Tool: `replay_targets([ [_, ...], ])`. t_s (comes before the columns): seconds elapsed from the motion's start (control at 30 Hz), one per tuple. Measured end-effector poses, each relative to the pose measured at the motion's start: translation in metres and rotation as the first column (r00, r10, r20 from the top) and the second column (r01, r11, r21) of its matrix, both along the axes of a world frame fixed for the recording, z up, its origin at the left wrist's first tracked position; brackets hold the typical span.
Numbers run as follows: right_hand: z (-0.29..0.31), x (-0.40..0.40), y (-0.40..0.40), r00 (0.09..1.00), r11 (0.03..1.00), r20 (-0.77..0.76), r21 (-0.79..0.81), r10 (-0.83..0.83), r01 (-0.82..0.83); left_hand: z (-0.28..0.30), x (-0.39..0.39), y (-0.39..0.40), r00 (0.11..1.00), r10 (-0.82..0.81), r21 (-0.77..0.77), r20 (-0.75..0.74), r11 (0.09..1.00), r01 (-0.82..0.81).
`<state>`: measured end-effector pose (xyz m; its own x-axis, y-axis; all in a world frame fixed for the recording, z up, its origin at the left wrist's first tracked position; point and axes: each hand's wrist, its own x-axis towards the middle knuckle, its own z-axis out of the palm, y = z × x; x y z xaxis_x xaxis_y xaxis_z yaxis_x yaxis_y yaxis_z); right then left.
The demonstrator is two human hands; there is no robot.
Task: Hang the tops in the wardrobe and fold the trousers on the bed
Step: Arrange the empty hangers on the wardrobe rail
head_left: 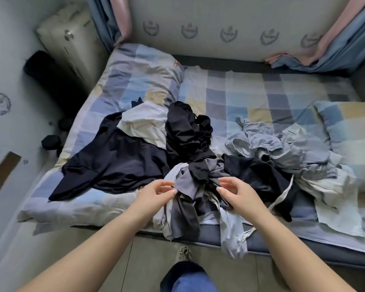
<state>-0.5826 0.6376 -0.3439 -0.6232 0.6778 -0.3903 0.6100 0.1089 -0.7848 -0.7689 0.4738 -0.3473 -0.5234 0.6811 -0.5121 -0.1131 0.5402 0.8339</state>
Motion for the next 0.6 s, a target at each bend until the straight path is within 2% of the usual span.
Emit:
replay_targets([
  [0.2, -0.062, -0.052, 0.083, 0.995, 0.995, 0.092, -0.084, -0.048, 0.056, -0.053, -0.053, 0.080, 1.000, -0.027, -0.121, 0.004, 0.992, 0.027],
  [0.37, -0.104, -0.104, 0.152, 0.991, 0.996, 0.127, -0.066, -0.051, 0.060, -0.107, -0.101, 0.146, 0.996, -0.079, -0.191, 0.037, 0.978, 0.084],
  [0.6, -0.193, -0.170, 0.228, 0.982, 0.993, 0.152, -0.038, -0.108, 0.115, -0.196, -0.163, 0.236, 0.988, -0.130, -0.212, -0.079, 0.971, 0.111],
])
